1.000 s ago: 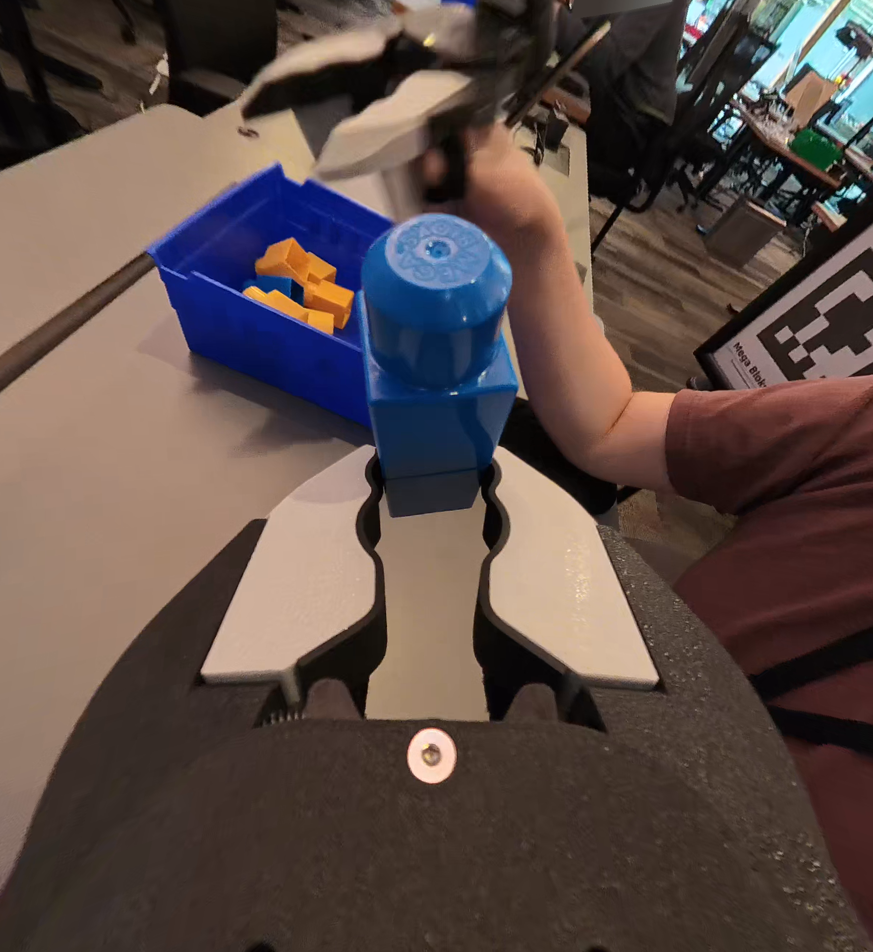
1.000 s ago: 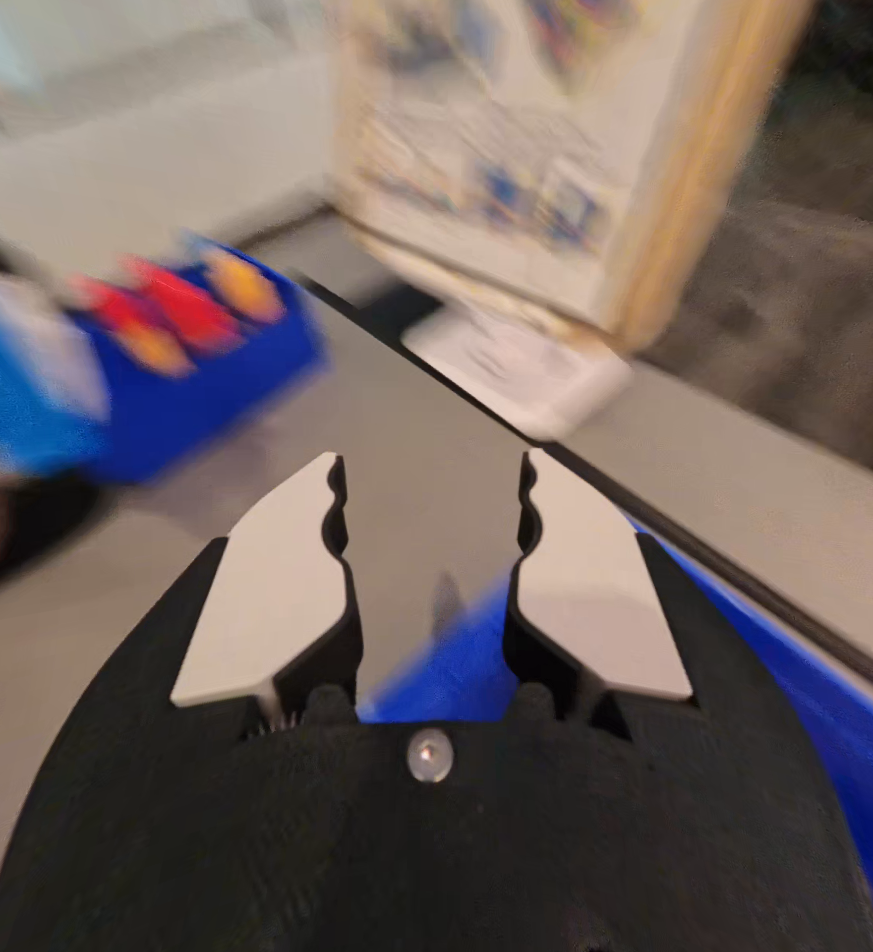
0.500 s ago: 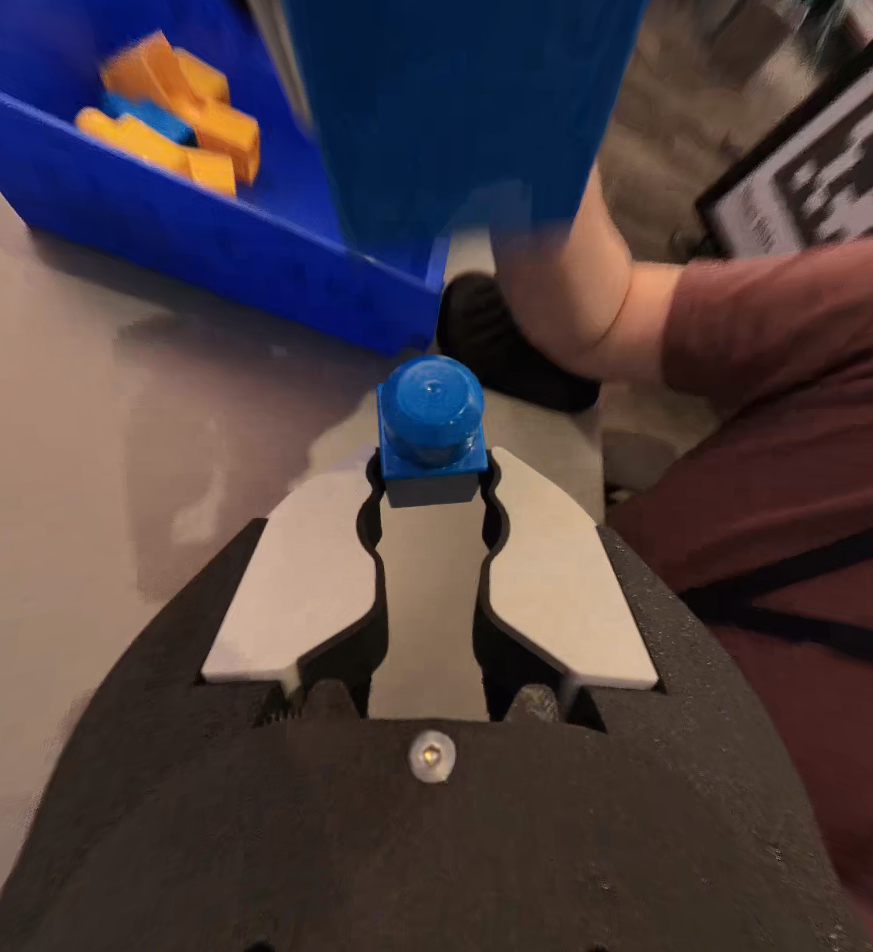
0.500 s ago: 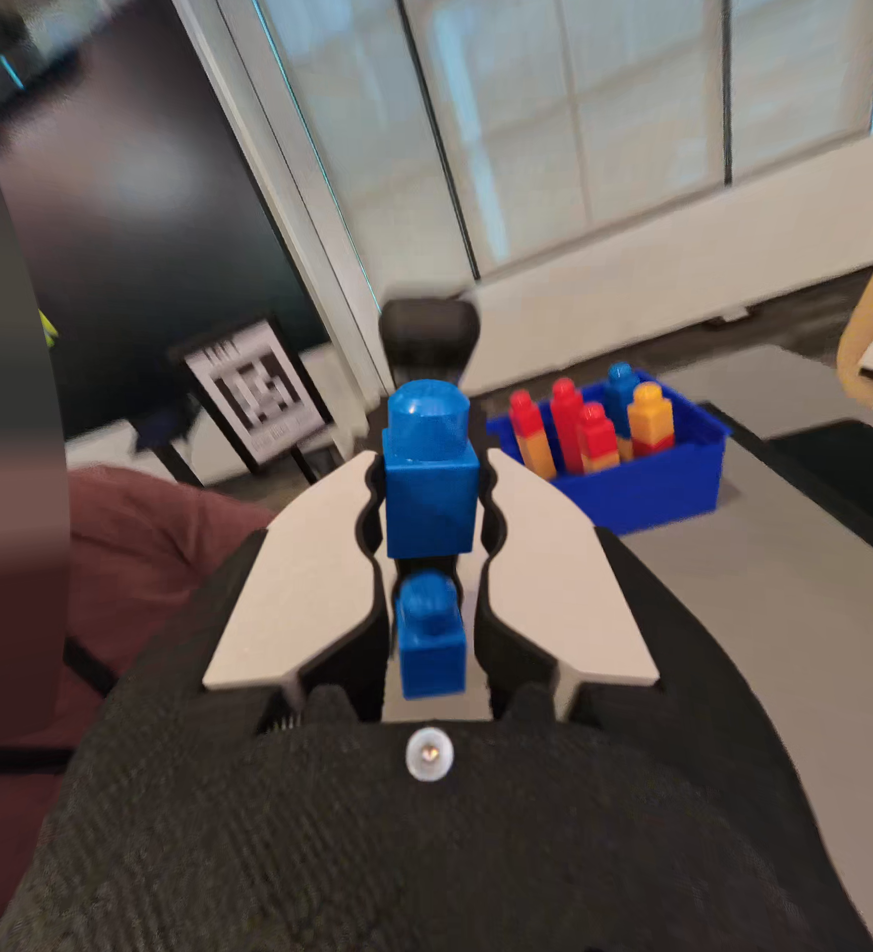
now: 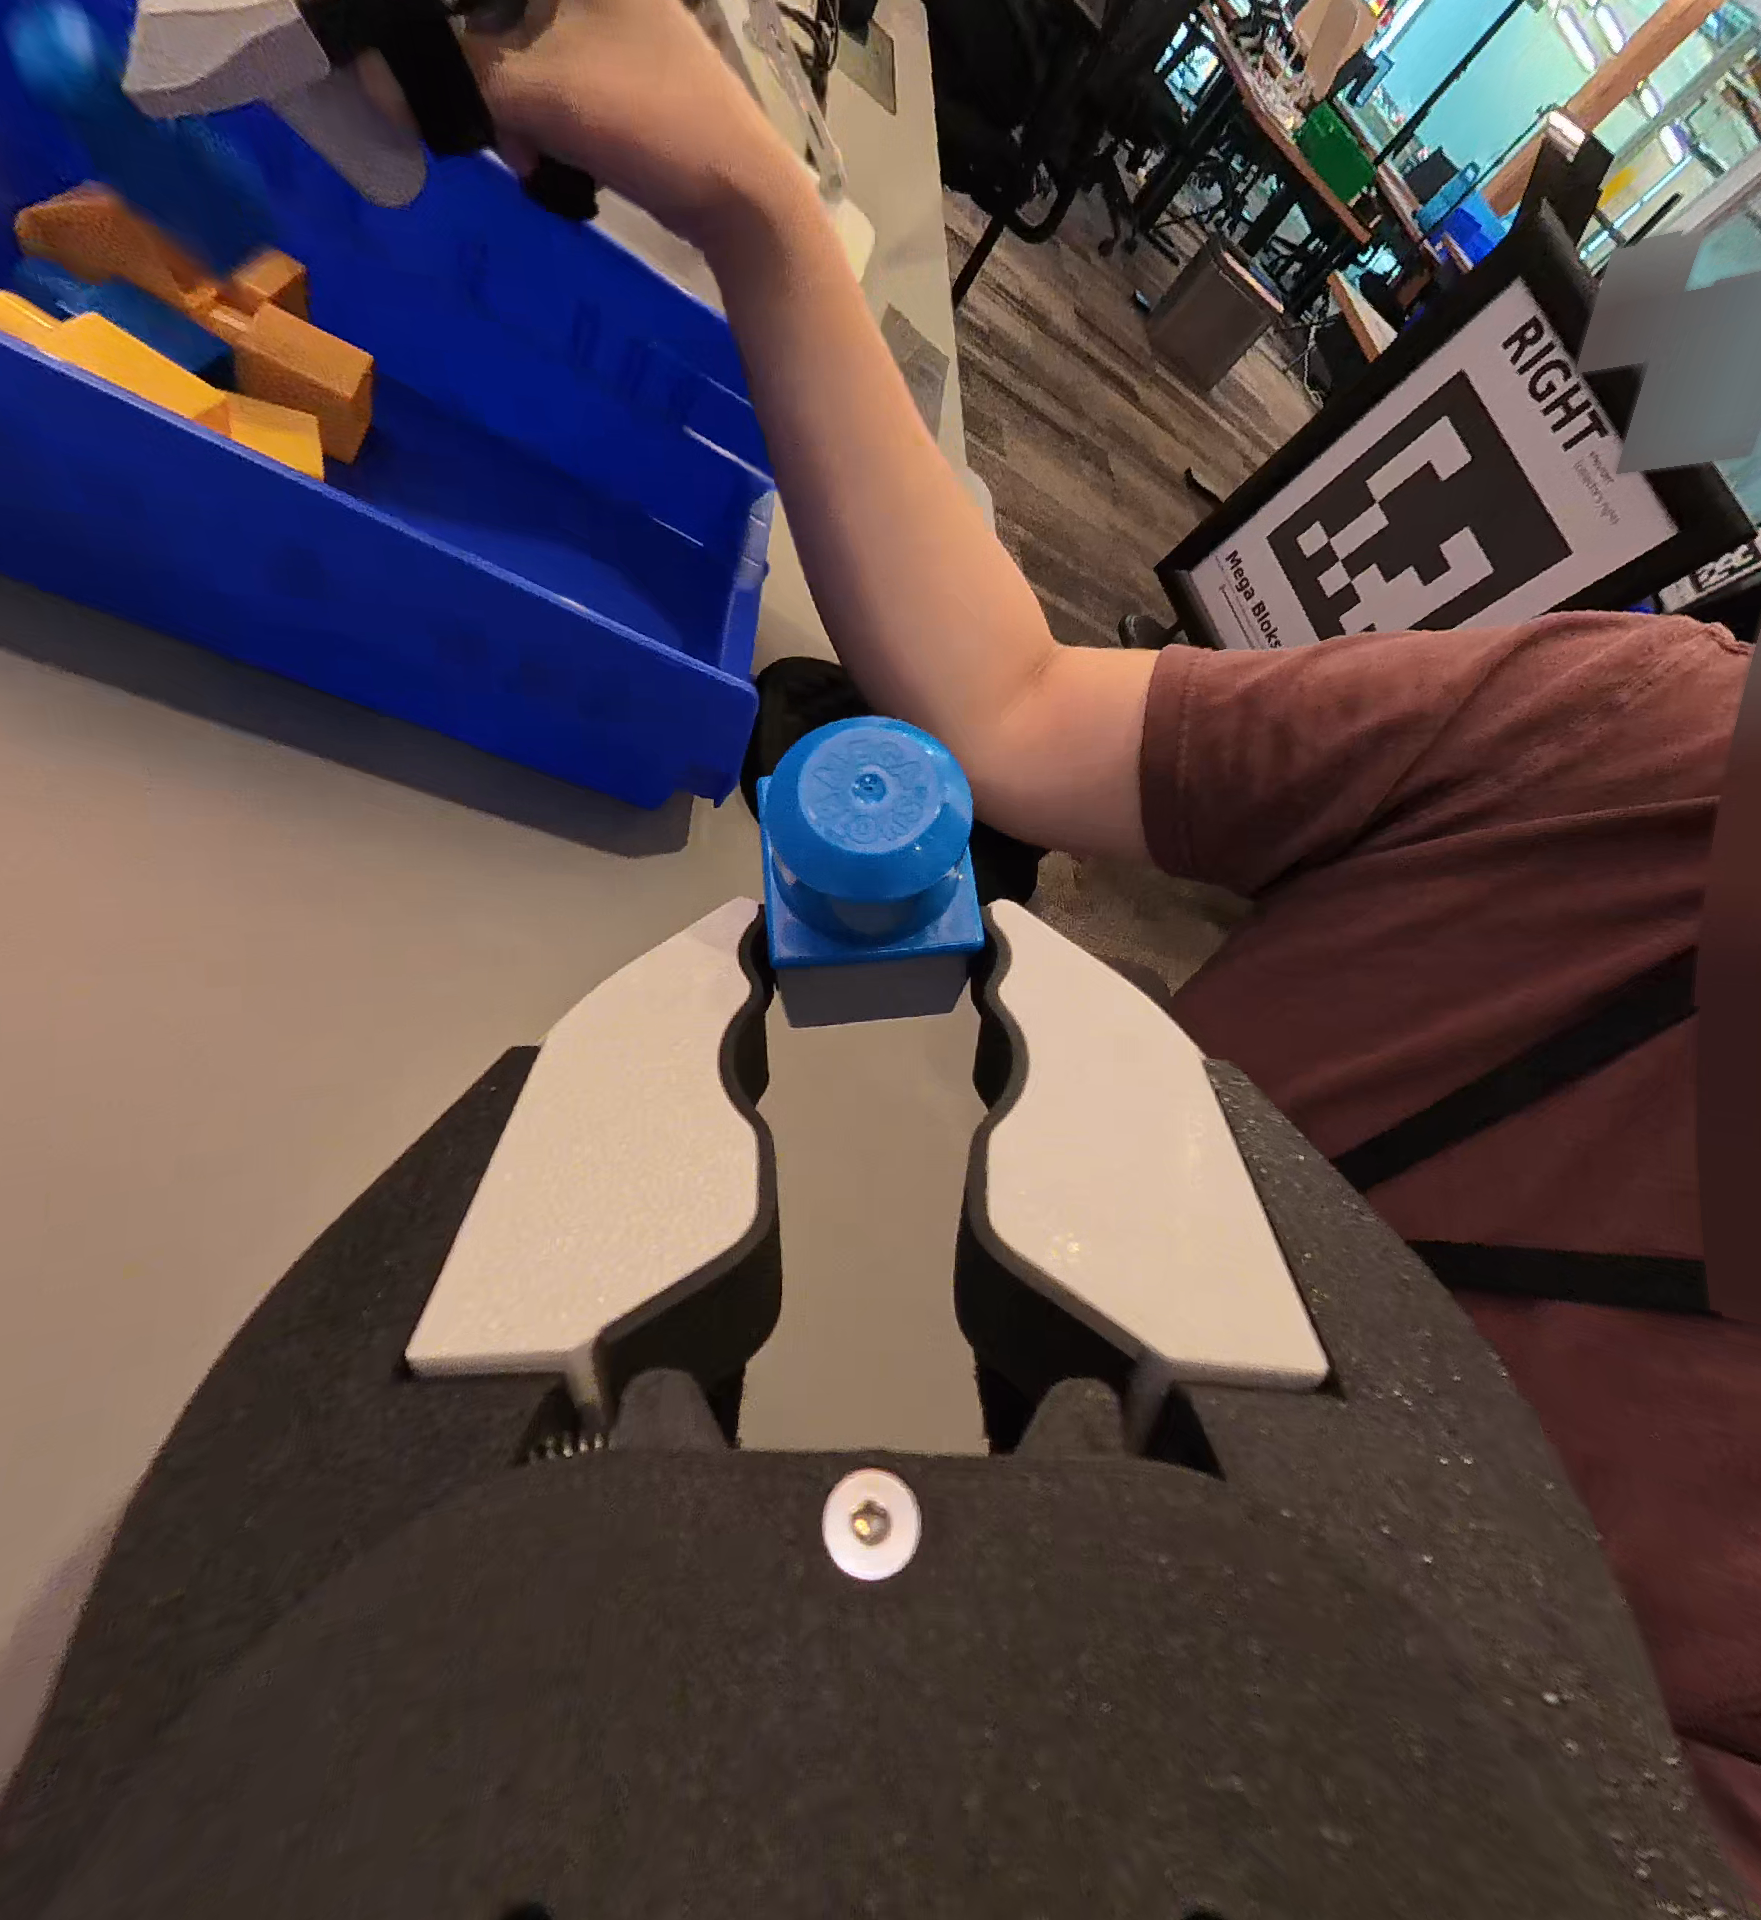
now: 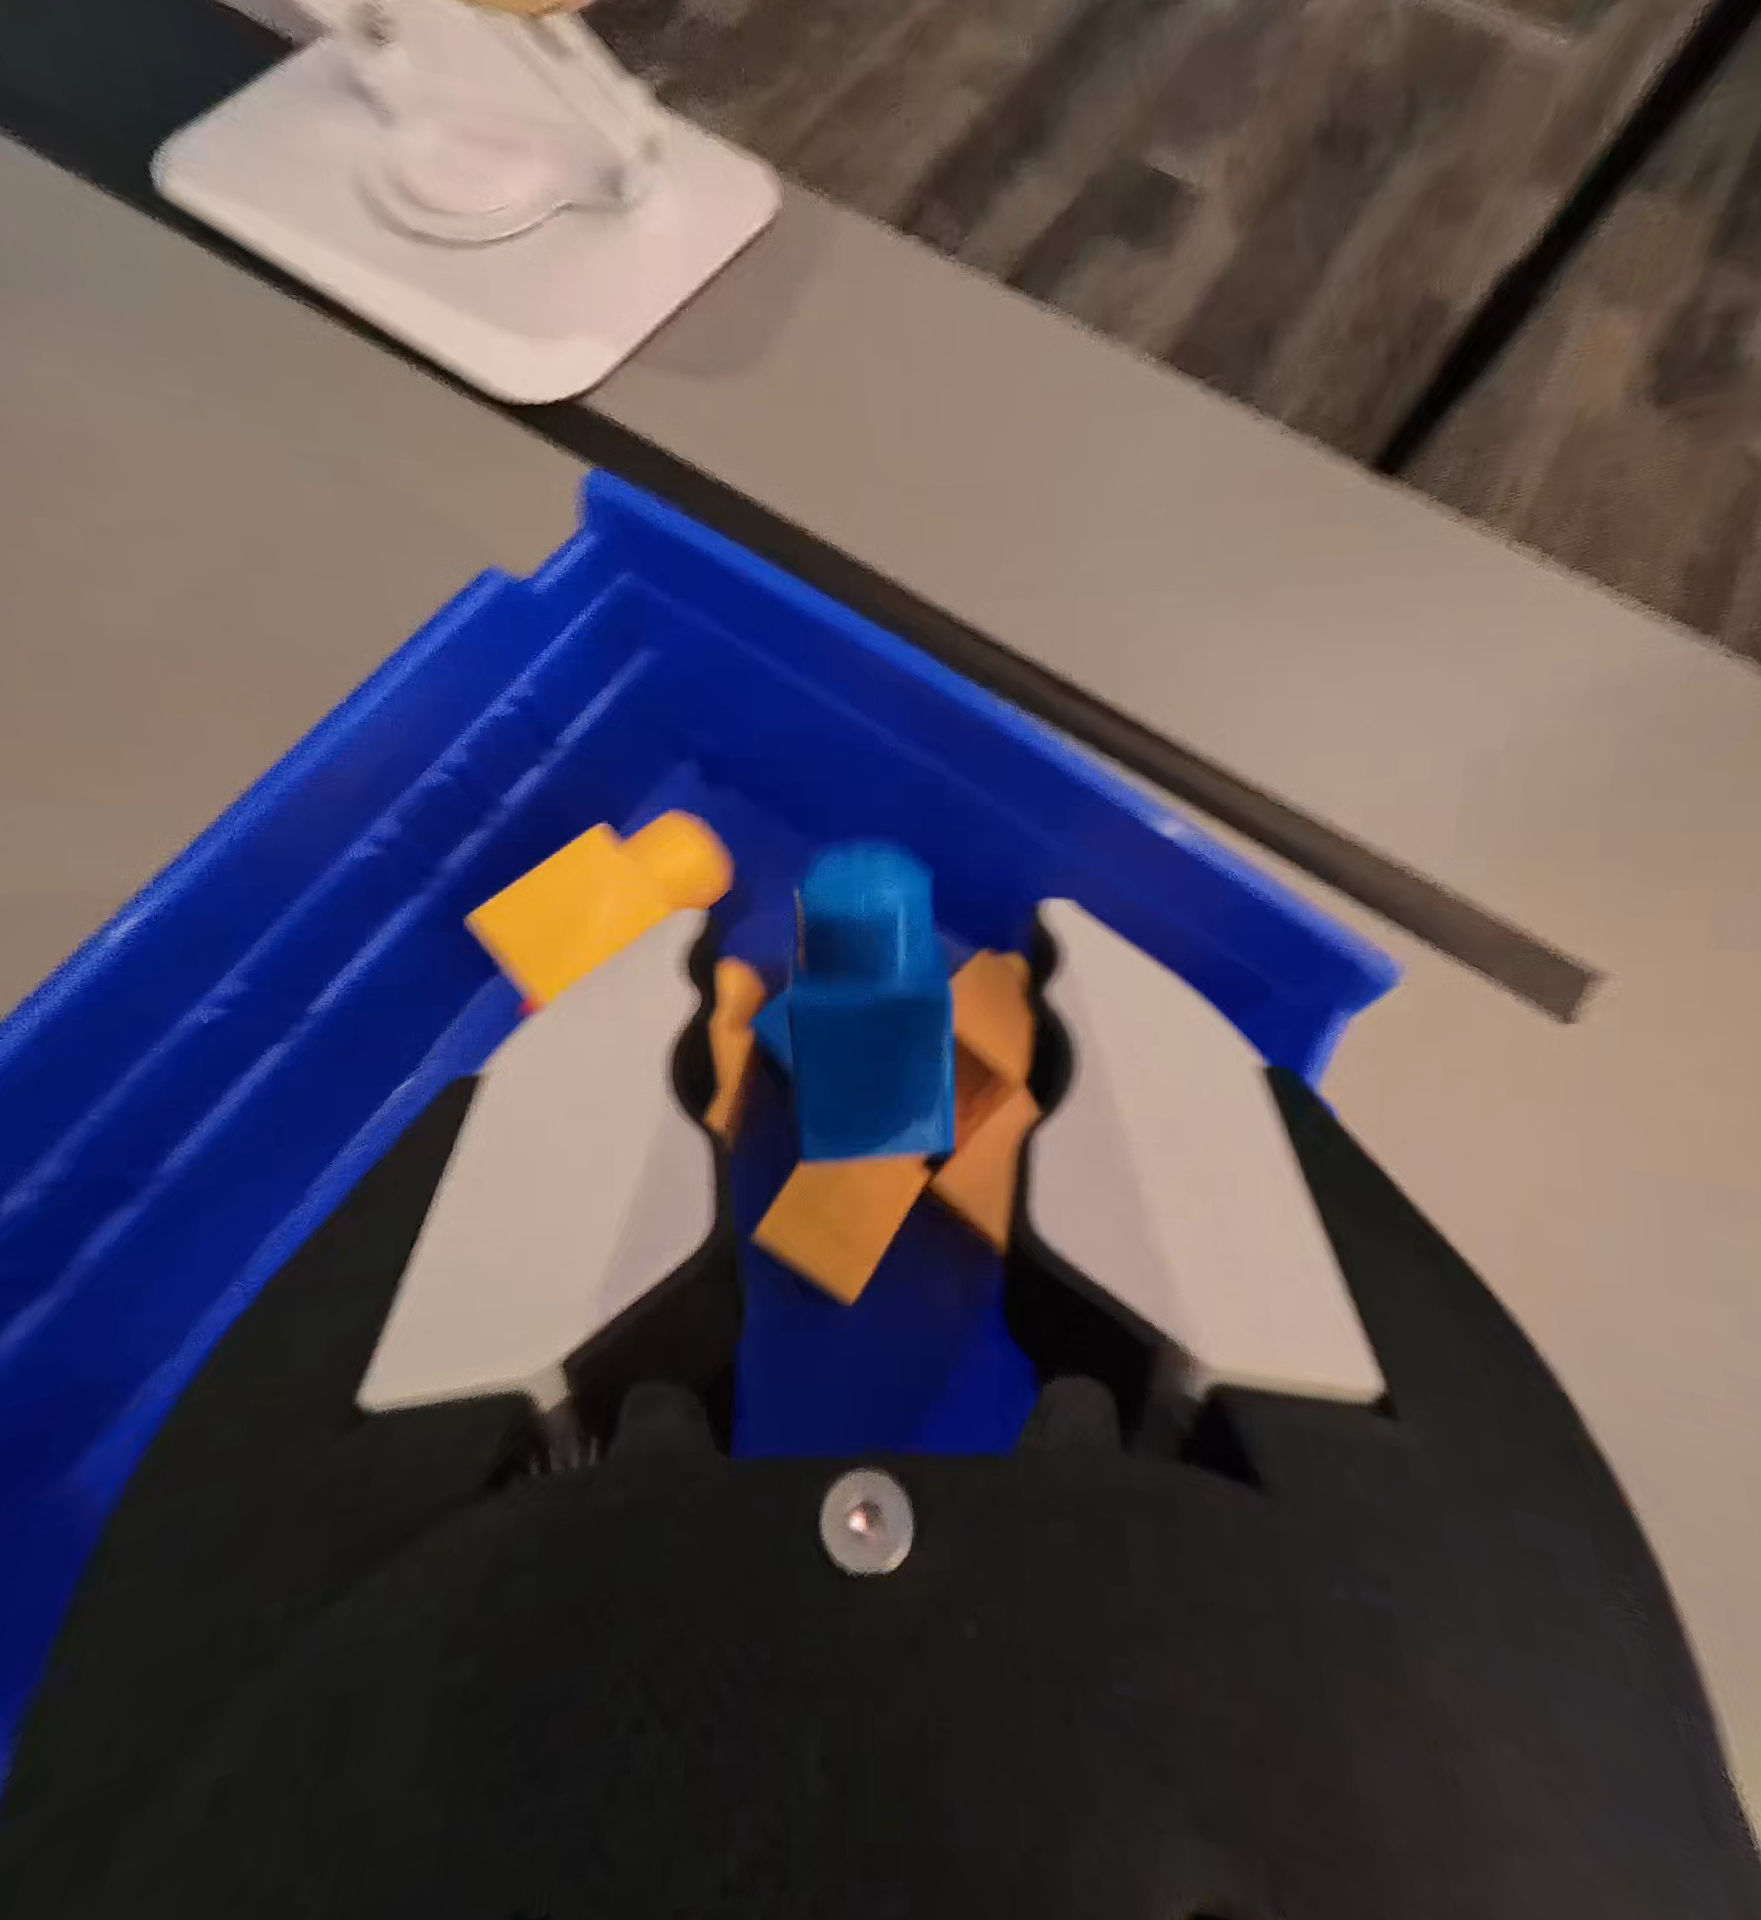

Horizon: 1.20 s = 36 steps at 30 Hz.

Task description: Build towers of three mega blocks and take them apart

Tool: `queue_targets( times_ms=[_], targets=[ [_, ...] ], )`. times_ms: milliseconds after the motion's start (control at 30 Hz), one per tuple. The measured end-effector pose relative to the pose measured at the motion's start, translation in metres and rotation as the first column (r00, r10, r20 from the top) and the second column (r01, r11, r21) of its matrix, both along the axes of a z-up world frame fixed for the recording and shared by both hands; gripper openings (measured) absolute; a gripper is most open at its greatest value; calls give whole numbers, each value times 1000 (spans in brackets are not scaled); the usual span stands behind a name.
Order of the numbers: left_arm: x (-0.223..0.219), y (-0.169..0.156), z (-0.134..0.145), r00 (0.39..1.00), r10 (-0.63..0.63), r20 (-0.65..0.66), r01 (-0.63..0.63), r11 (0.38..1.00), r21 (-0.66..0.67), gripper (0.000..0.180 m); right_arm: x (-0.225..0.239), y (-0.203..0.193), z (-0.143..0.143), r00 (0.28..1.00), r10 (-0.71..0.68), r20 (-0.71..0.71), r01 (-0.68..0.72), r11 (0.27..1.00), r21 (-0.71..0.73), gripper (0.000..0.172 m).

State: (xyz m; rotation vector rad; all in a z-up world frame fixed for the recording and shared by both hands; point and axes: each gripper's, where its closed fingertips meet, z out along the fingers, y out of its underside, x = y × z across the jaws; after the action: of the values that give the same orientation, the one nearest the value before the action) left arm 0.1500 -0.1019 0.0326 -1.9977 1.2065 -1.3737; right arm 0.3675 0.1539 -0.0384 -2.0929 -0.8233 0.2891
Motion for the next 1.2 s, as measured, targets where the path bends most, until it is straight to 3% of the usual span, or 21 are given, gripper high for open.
queue_targets(
  times_ms=[33, 133, 200, 267, 367, 467, 600, 700, 767, 800, 867, 967, 1033, 1133, 1200],
  targets=[
    [-3, 4, 1, 1000, 11, 11, -11, 1000, 3, 36, -8, 4, 14, 1000, 10, 12, -12, 995, 99, 72],
    [-14, 9, 5, 999, 24, 46, -22, 999, -37, 36, -85, -42, 84, 943, 333, -15, -300, 869, 394, 84],
    [-18, 6, 15, 994, 4, 108, 5, 997, -76, 36, -145, -106, 123, 799, 601, -20, -506, 690, 518, 87],
    [-22, 0, 23, 988, -27, 151, 42, 994, -100, 36, -193, -172, 139, 621, 783, 44, -652, 484, 583, 90],
    [-25, -6, 29, 983, -59, 174, 75, 994, -82, 36, -237, -224, 126, 500, 839, 214, -768, 316, 557, 96],
    [-24, -13, 30, 982, -83, 170, 98, 992, -81, 36, -260, -244, 110, 456, 827, 328, -815, 241, 527, 94],
    [-23, -23, 33, 973, -129, 189, 151, 983, -103, 36, -265, -261, 113, 403, 849, 341, -817, 166, 553, 64],
    [-18, -19, 32, 978, -105, 178, 120, 990, -71, 37, -256, -254, 112, 414, 837, 358, -828, 184, 529, 63],
    [-22, -15, 37, 978, -81, 195, 95, 993, -68, 50, -236, -234, 119, 489, 788, 374, -811, 252, 529, 63],
    [-27, -12, 42, 977, -56, 206, 70, 996, -60, 52, -219, -217, 122, 545, 751, 372, -793, 318, 520, 63],
    [-46, 4, 45, 982, 53, 181, -52, 999, -13, 56, -170, -165, 117, 697, 625, 351, -708, 525, 472, 63],
    [-89, 33, 49, 950, 298, 98, -309, 943, 127, 57, -82, -80, 66, 883, 368, 293, -443, 858, 260, 63],
    [-132, 52, 59, 863, 502, 56, -494, 816, 299, 50, -41, -51, 15, 920, 273, 282, -298, 953, 52, 63],
    [-223, 64, 86, 570, 817, 88, -704, 431, 565, 46, -16, -26, -27, 934, 187, 304, -181, 982, -47, 63],
    [-271, 49, 91, 409, 907, 102, -732, 260, 630, 46, -8, -18, -38, 931, 146, 335, -132, 989, -64, 74]
  ],
)
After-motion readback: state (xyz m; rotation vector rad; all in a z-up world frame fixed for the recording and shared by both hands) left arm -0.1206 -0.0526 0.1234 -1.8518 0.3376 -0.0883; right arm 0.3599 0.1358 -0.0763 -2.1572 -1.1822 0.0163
